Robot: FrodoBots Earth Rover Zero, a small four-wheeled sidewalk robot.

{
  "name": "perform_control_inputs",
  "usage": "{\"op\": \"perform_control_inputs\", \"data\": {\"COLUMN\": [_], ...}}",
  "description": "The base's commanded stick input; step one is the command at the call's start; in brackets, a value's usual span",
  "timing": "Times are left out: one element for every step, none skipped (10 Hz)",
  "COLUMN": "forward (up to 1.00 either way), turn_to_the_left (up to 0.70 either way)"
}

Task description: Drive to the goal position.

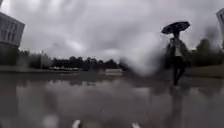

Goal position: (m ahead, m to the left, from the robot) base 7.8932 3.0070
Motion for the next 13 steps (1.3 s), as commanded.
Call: {"op": "perform_control_inputs", "data": {"forward": [0.7,0.7,0.7,0.7,0.7,0.7,0.7,0.7,0.7,0.7,0.7,0.7,0.7], "turn_to_the_left": [0.0,0.0,0.0,0.0,0.0,0.0,0.0,0.0,0.0,0.0,0.0,0.0,0.0]}}
